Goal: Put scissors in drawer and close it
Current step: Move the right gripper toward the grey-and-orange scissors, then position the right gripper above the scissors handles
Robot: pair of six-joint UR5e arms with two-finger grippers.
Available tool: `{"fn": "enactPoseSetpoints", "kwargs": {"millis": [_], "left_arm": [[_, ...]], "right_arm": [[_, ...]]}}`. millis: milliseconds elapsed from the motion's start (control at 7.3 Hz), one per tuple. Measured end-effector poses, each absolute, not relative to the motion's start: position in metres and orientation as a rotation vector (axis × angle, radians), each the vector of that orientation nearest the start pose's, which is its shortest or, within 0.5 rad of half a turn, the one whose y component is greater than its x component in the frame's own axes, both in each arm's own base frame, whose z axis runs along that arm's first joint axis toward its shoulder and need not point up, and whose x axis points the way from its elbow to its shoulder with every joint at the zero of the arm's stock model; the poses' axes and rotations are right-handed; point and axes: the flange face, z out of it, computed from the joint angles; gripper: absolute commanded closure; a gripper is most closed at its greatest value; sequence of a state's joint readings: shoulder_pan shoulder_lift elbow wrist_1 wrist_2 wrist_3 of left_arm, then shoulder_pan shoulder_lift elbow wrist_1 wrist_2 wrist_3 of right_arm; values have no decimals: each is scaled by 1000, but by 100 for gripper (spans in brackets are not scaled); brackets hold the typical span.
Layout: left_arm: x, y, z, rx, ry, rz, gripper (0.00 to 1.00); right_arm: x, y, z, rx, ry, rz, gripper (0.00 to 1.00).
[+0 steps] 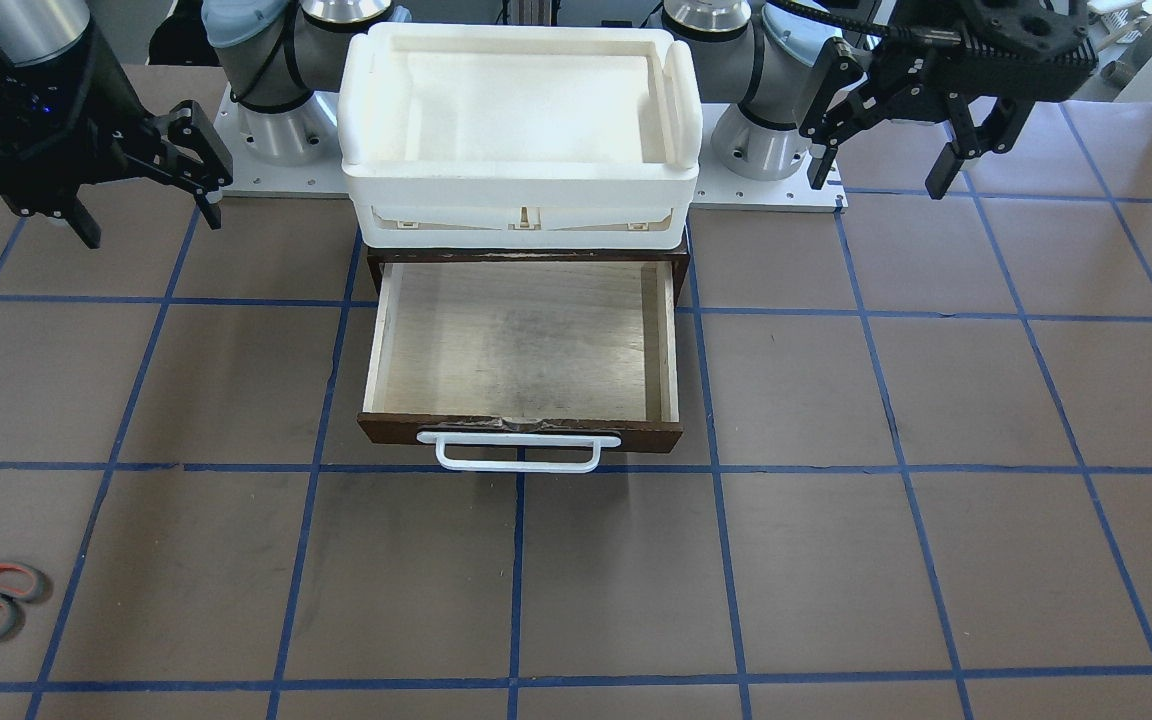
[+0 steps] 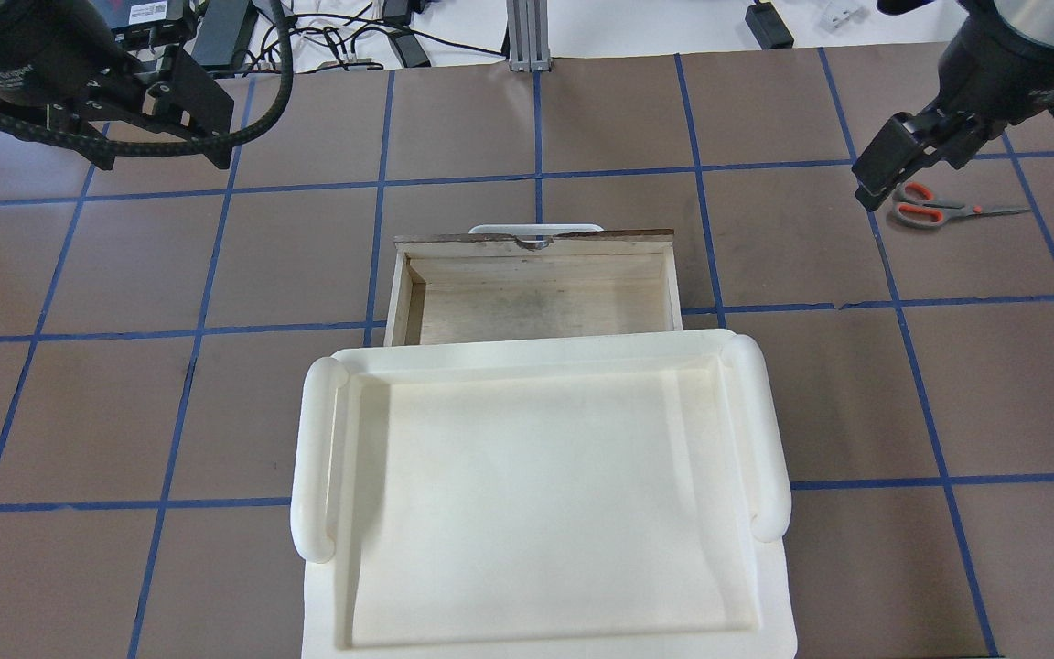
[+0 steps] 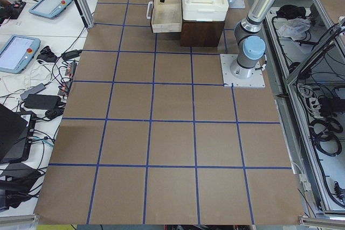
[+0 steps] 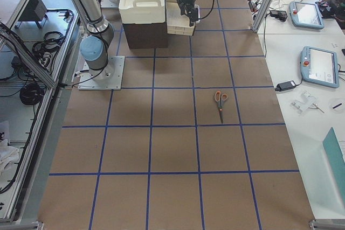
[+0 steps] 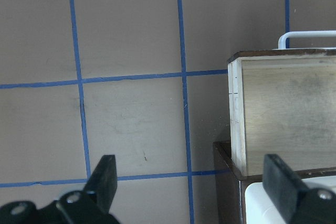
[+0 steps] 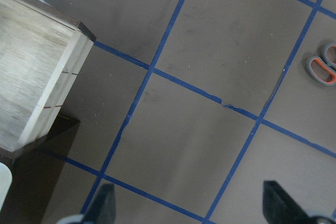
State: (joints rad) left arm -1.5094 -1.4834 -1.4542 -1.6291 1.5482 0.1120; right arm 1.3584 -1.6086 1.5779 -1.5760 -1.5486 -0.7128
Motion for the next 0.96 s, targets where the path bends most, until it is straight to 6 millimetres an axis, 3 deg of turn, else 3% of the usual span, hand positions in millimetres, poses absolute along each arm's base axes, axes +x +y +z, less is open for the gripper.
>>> {"fn": "enactPoseSetpoints", "kwargs": {"millis": [274,685,959], "left_arm": [[-107,-468,581,82,3142,-232,0],[-107,-468,581,82,3142,-232,0],[-107,-468,581,82,3142,-232,0]], "right_arm": [[-16,-517,475,-935,2973,-8,0],[-65,-553,423,-1239,2840,13,0],[-114,-575,380,-1241,2799,-20,0]]}}
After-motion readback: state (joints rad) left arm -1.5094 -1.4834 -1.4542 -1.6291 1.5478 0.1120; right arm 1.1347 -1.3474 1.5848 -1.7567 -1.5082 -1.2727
